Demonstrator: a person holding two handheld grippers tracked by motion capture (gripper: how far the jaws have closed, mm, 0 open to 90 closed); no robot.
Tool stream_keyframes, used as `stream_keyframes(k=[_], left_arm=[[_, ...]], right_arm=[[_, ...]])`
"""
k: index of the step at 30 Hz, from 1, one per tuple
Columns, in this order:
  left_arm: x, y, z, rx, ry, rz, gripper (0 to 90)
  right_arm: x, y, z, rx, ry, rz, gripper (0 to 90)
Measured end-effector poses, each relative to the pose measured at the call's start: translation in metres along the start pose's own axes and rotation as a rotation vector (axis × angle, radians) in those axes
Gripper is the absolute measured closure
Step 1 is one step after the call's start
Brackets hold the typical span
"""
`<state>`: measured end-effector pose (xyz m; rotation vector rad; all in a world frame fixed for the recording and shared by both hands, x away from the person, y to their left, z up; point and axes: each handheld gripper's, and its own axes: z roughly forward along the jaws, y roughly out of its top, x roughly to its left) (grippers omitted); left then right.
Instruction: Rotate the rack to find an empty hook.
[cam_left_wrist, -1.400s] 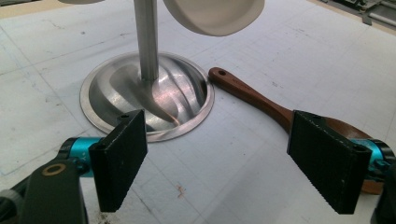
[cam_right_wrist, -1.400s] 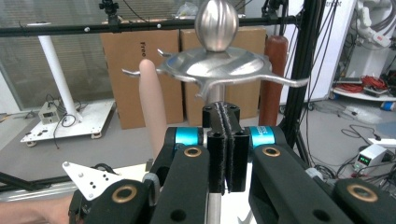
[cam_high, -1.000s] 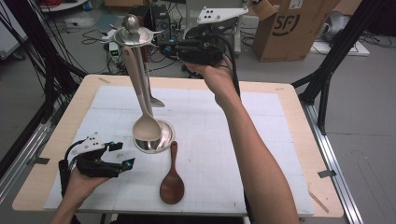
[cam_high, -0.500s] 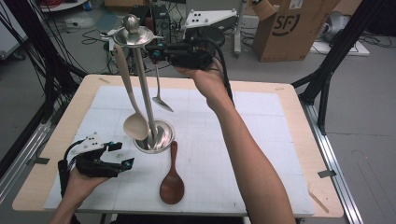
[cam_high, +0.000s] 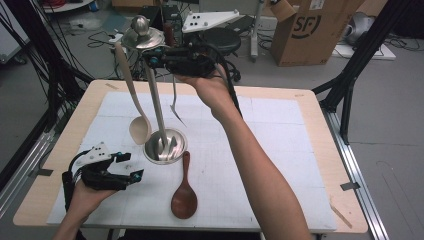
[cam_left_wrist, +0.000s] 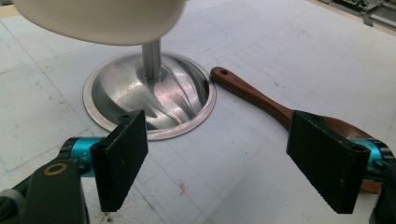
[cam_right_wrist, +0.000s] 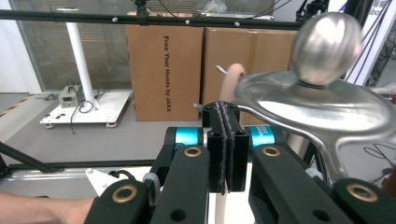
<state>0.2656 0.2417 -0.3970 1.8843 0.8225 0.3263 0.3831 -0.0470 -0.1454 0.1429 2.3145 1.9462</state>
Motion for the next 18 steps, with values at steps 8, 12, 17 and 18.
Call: stream_keyframes(k=[8,12,17,18], left_arm=[[0.0,0.0,0.0,0.001,-0.004,0.003,21.5],[0.0,0.0,0.0,-0.002,-0.002,0.002,21.5],[-0.001,0.0,0.0,-0.001,-0.005,0.002,21.5],[-0.001,0.0,0.0,-0.001,-0.005,0.002,21.5]], right_arm=[[0.002,0.0,0.003,0.012,0.0,-0.004,89.3],[0.003,-0.002,-0.004,0.007,0.0,-0.009,89.3],[0.0,-0.008,-0.016,0.008,-0.014,-0.003,89.3],[-0.001,-0.009,-0.018,0.008,-0.016,-0.001,89.3]])
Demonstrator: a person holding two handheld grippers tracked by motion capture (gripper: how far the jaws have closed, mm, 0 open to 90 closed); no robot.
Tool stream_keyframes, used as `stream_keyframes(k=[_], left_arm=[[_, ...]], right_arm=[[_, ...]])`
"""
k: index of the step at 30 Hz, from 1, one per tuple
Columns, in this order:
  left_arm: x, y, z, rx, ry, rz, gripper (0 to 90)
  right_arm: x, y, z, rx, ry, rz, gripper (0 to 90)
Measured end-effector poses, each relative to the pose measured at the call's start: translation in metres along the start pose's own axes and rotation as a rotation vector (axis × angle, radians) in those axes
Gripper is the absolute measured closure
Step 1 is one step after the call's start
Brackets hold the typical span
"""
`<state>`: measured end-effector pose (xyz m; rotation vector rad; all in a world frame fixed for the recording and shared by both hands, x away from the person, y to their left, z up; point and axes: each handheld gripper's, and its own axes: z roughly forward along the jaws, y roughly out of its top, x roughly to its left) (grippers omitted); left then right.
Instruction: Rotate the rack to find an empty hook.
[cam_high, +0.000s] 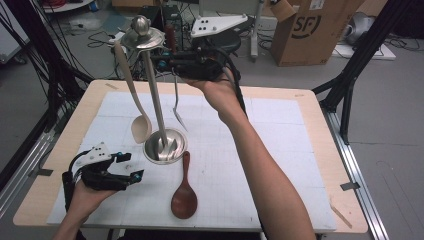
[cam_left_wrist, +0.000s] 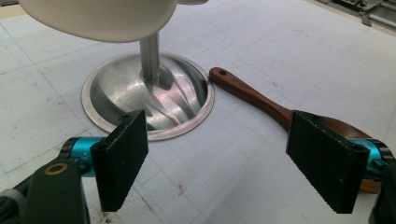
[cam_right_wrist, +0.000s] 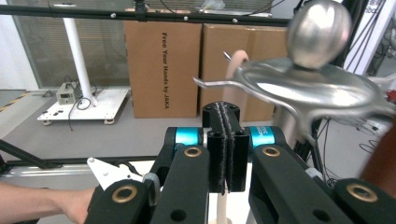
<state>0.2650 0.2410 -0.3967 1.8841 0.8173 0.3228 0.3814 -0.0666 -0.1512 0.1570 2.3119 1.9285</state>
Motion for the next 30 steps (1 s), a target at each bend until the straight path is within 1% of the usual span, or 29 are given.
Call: stream_keyframes(k=[6,10,13,17,22,30], left_arm=[[0.0,0.0,0.0,-0.001,0.0,0.001,21.5],[0.0,0.0,0.0,0.001,-0.001,0.001,21.5],[0.0,0.0,0.001,0.004,0.0,0.005,21.5],[-0.001,0.0,0.001,0.004,-0.003,0.006,21.5],[-0.001,0.0,0.001,0.002,-0.004,0.005,21.5],[-0.001,0.0,0.001,0.002,-0.002,0.007,21.5]], right_arm=[[-0.009,-0.008,-0.016,-0.001,-0.033,0.024,89.3],[-0.017,-0.009,-0.025,-0.016,-0.065,0.038,89.3],[-0.021,-0.01,-0.028,-0.026,-0.085,0.052,89.3],[-0.023,-0.008,-0.027,-0.038,-0.093,0.053,89.3],[-0.021,-0.006,-0.021,-0.035,-0.072,0.039,89.3],[-0.012,-0.004,-0.011,-0.028,-0.045,0.02,89.3]])
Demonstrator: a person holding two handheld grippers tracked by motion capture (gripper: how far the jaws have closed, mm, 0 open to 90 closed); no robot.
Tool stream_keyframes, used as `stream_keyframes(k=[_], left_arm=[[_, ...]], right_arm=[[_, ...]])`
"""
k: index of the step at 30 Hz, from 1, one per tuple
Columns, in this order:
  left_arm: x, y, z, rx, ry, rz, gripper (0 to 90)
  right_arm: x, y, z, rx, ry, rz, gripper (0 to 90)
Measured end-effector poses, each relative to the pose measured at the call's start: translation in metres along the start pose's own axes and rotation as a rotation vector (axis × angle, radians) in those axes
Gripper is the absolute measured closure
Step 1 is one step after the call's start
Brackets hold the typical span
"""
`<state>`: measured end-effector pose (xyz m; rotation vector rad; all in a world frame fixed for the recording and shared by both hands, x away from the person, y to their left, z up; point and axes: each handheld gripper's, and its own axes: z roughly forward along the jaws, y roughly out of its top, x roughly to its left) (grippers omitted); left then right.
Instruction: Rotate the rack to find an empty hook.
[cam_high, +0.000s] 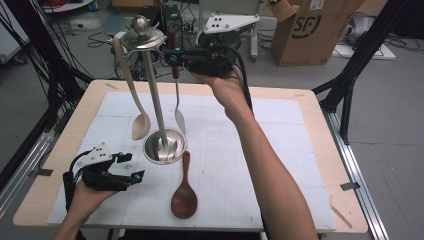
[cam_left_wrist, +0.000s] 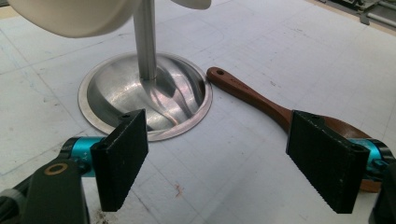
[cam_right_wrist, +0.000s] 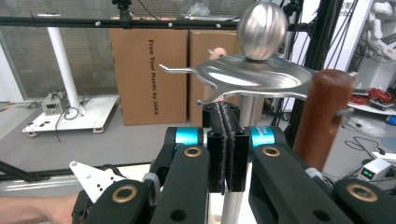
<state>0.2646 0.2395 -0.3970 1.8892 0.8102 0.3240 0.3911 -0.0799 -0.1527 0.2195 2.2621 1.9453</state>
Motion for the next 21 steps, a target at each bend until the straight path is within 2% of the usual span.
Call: stream_keyframes(k=[17,21], left_arm=[[0.0,0.0,0.0,-0.003,0.0,0.002,21.5],[-0.001,0.0,0.0,-0.005,0.0,0.004,21.6]], right_arm=[[0.014,0.006,0.018,0.013,0.034,-0.024,89.3],[0.014,0.005,0.018,0.027,0.03,-0.027,89.2]])
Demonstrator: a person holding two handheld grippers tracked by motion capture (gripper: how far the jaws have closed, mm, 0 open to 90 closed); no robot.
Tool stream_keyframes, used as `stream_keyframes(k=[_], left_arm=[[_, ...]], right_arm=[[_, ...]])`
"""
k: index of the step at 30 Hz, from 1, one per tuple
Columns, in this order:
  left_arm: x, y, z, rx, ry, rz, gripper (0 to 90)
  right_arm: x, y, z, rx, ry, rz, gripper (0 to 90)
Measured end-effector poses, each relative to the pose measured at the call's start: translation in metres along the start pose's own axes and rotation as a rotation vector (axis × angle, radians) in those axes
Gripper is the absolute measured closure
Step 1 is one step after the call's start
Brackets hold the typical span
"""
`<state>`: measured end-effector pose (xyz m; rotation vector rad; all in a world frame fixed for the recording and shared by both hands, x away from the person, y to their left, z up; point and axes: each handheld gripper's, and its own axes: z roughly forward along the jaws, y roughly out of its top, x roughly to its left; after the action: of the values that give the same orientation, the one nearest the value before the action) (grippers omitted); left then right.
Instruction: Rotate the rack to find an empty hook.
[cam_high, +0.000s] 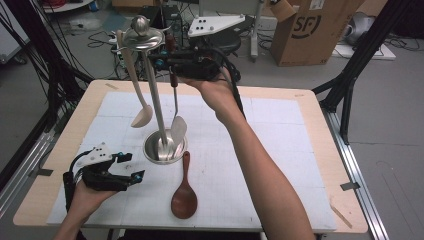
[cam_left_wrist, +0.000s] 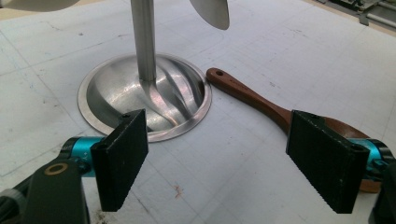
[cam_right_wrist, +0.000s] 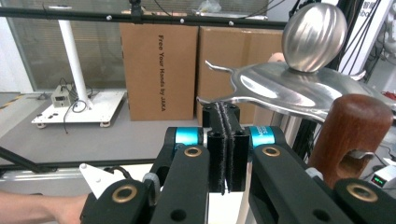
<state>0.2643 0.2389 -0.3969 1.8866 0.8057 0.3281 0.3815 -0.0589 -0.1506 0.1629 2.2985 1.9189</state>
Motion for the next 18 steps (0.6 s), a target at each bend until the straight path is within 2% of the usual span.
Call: stream_keyframes(k=[10,18], left_arm=[[0.0,0.0,0.001,0.0,0.0,0.002,21.6],[0.0,0.0,0.001,0.002,0.002,0.005,21.5]], right_arm=[[0.005,-0.012,-0.012,-0.011,0.002,0.03,78.2],[0.009,-0.041,-0.023,-0.007,0.014,0.078,66.8]])
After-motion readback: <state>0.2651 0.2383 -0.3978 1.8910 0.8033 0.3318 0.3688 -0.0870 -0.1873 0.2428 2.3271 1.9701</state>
